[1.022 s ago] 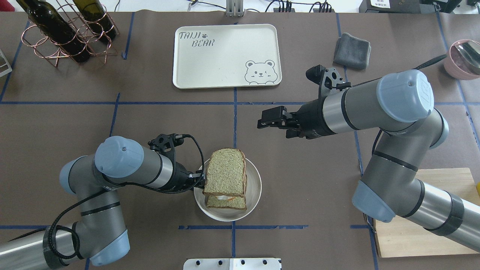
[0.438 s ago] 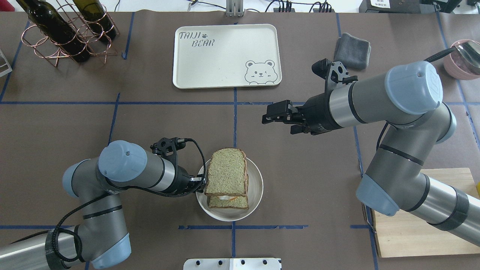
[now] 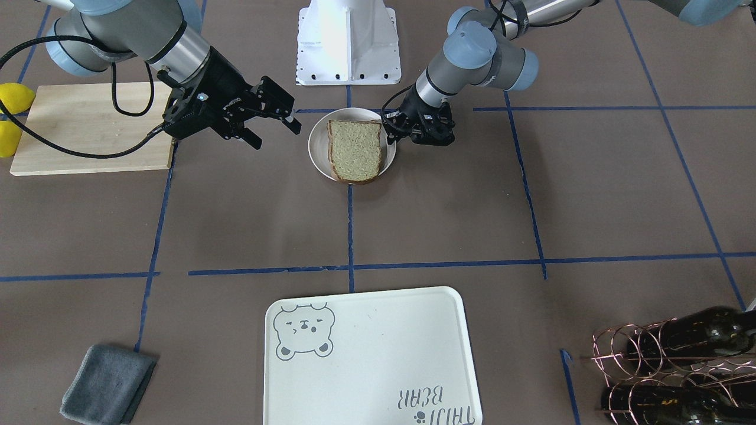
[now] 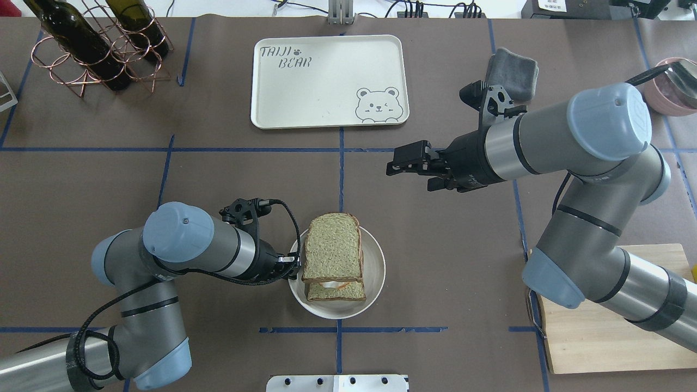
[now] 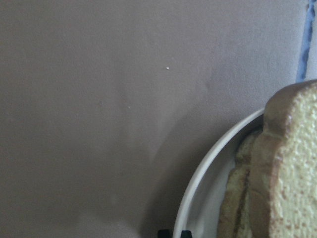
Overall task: Make sandwich and place on tray
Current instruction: 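Lift the plate with the left gripper and carry it onto the white tray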
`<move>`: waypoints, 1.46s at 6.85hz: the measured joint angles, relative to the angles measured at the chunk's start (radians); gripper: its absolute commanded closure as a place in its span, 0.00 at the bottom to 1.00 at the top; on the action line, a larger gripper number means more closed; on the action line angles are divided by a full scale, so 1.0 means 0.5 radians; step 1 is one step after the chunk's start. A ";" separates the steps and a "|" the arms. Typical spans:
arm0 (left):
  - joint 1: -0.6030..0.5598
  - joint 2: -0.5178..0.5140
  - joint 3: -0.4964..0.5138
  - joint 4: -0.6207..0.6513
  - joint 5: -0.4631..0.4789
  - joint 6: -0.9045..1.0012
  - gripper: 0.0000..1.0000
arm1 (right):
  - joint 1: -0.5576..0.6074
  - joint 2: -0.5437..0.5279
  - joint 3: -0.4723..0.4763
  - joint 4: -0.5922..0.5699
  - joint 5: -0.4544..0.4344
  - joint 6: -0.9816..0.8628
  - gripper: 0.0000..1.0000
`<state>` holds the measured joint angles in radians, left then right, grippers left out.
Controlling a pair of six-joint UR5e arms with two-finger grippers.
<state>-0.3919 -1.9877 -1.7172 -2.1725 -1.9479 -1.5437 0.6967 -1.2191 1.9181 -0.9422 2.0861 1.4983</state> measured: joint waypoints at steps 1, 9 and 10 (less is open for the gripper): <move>-0.038 -0.003 -0.045 0.004 -0.037 -0.012 1.00 | 0.093 -0.036 0.003 -0.001 0.095 -0.005 0.00; -0.583 -0.555 0.514 0.009 -0.271 -0.393 1.00 | 0.545 -0.425 0.075 -0.602 0.227 -1.177 0.00; -0.626 -0.659 0.668 -0.006 -0.256 -0.405 1.00 | 0.623 -0.438 0.077 -0.709 0.248 -1.359 0.00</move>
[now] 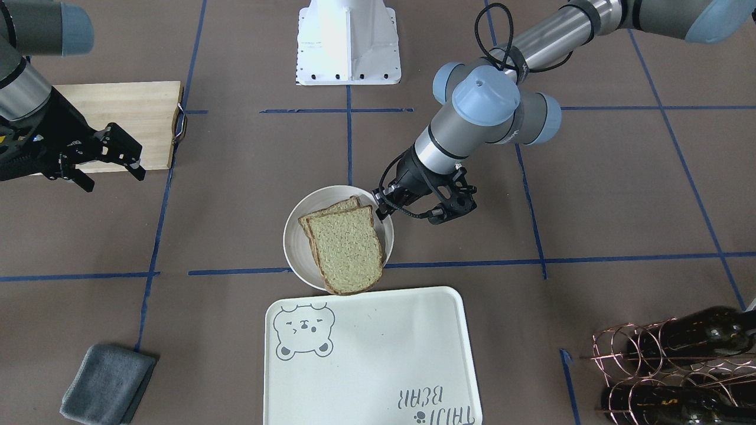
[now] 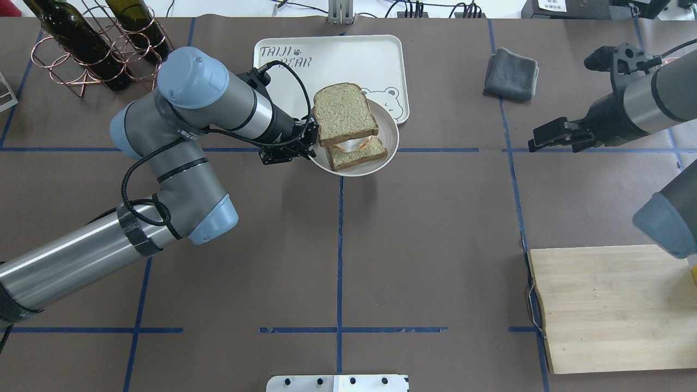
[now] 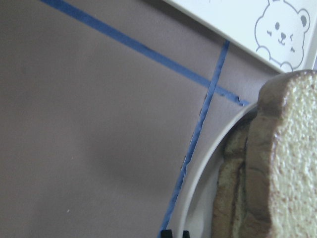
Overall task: Make sandwich and place on tray
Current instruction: 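Lift the plate with the left gripper and carry it onto the white tray, then lower the plate onto the tray and open the left gripper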
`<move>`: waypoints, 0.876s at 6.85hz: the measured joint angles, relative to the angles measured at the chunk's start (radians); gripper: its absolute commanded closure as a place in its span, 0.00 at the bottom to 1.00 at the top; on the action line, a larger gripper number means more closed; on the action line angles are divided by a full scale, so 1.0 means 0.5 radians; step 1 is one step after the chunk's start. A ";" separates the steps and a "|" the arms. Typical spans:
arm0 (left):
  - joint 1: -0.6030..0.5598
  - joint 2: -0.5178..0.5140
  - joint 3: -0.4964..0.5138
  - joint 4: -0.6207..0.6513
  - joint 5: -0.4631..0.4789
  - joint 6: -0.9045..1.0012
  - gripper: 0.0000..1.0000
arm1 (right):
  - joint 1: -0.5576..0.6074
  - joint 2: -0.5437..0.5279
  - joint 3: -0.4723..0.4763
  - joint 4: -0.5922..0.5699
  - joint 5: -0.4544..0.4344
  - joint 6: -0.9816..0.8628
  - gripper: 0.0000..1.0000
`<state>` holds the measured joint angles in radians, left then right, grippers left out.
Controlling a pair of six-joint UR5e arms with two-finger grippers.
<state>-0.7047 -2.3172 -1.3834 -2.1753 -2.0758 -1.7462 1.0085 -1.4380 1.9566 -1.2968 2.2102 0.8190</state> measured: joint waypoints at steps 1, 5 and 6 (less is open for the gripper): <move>-0.039 -0.082 0.151 -0.038 0.030 -0.015 1.00 | 0.068 -0.027 0.000 -0.065 0.032 -0.133 0.00; -0.103 -0.194 0.691 -0.460 0.378 -0.476 1.00 | 0.287 -0.233 -0.001 -0.237 0.096 -0.714 0.00; -0.102 -0.235 0.785 -0.494 0.435 -0.540 1.00 | 0.337 -0.270 0.000 -0.256 0.125 -0.805 0.00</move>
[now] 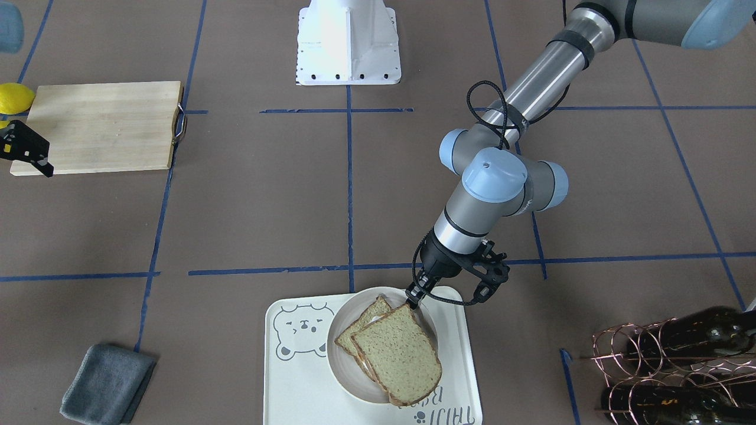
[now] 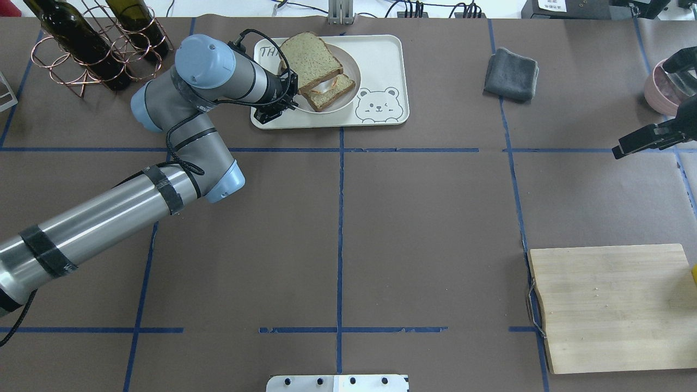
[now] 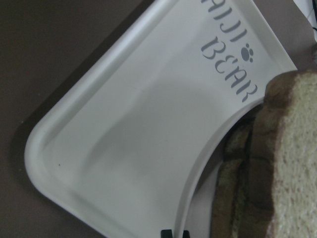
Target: Make sandwich and place on tray
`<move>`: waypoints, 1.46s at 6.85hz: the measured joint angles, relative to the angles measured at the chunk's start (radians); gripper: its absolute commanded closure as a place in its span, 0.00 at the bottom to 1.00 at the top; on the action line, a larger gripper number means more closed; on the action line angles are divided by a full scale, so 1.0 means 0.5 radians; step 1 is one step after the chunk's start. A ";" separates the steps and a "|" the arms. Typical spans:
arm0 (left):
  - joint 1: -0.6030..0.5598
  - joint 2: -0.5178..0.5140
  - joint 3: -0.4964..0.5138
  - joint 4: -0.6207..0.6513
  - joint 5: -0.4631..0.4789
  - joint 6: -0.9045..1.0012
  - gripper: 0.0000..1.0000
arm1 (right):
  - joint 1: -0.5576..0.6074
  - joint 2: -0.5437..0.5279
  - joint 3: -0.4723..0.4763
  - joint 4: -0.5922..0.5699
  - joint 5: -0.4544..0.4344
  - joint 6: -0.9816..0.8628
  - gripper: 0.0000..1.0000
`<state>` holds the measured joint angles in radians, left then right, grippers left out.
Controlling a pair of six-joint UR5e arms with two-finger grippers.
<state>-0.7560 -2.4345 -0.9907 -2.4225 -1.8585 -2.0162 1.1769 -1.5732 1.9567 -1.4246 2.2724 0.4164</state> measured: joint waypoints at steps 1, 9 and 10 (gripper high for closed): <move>0.002 -0.054 0.096 -0.030 0.034 -0.033 1.00 | 0.043 -0.019 0.001 -0.033 0.029 -0.074 0.00; 0.076 -0.118 0.123 -0.061 0.053 0.169 0.57 | 0.087 -0.006 -0.005 -0.127 0.054 -0.134 0.00; 0.051 -0.116 0.118 -0.057 0.048 0.176 0.57 | 0.091 -0.005 -0.006 -0.132 0.054 -0.135 0.00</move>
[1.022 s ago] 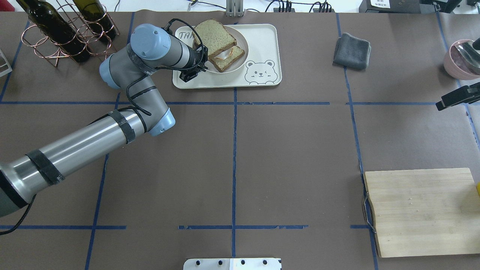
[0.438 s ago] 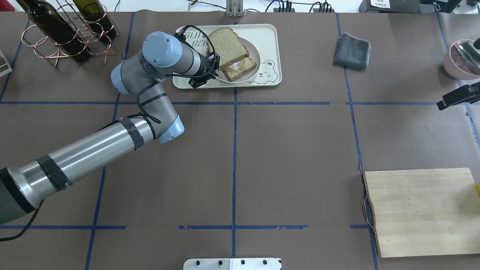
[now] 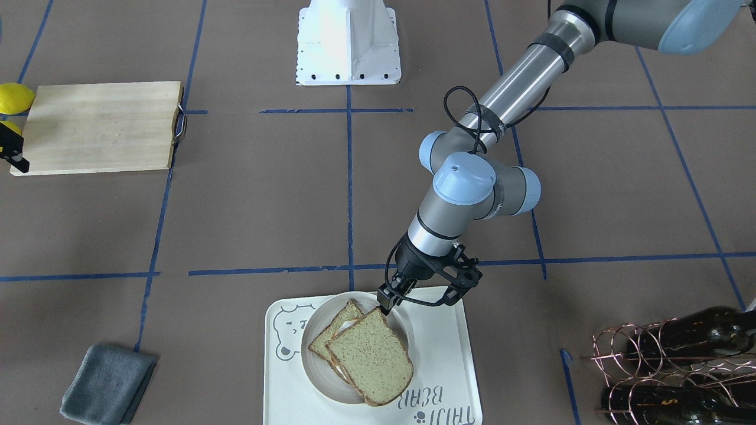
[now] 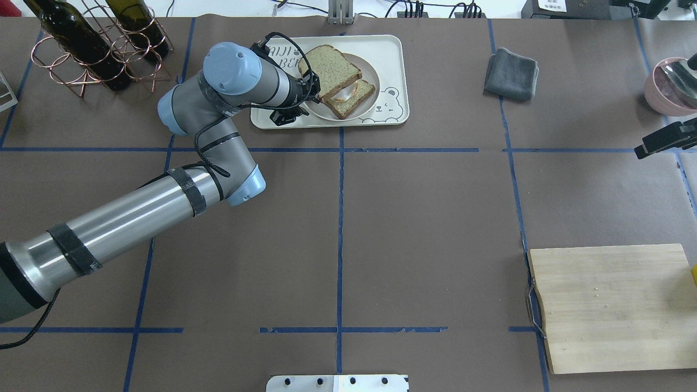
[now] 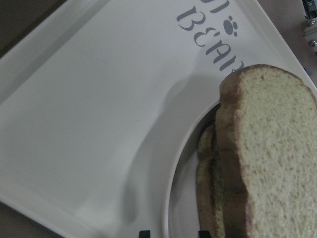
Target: Make sandwich and place on tray
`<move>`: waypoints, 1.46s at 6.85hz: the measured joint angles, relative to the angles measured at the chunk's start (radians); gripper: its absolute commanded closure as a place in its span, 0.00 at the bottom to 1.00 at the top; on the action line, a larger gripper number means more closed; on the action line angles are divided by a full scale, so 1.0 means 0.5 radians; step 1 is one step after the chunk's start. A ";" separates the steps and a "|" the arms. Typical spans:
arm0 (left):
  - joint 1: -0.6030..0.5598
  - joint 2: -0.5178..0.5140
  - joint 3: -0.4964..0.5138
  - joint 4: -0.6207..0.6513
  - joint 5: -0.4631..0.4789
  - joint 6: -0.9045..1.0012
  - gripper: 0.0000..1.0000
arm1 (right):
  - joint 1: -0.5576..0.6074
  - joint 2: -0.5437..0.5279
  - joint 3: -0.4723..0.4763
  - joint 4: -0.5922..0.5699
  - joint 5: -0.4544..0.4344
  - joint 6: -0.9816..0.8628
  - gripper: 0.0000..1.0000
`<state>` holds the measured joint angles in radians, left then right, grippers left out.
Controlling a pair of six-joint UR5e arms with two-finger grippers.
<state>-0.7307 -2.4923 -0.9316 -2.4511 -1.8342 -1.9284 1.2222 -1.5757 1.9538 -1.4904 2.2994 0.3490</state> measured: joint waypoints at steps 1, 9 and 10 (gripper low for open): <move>-0.030 0.019 -0.028 0.017 -0.010 0.014 0.57 | 0.005 0.000 0.000 -0.006 0.000 0.000 0.00; -0.259 1.068 -1.721 0.989 -0.344 1.147 0.00 | 0.346 -0.178 -0.096 -0.161 -0.062 -0.656 0.00; -0.367 1.126 -1.831 1.204 -0.355 1.456 0.00 | 0.429 -0.177 -0.150 -0.233 -0.080 -0.812 0.00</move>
<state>-0.9141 -1.9291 -1.8473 -1.8491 -2.0119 -1.2006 1.4366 -1.6644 1.8788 -1.6070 2.2594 -0.0573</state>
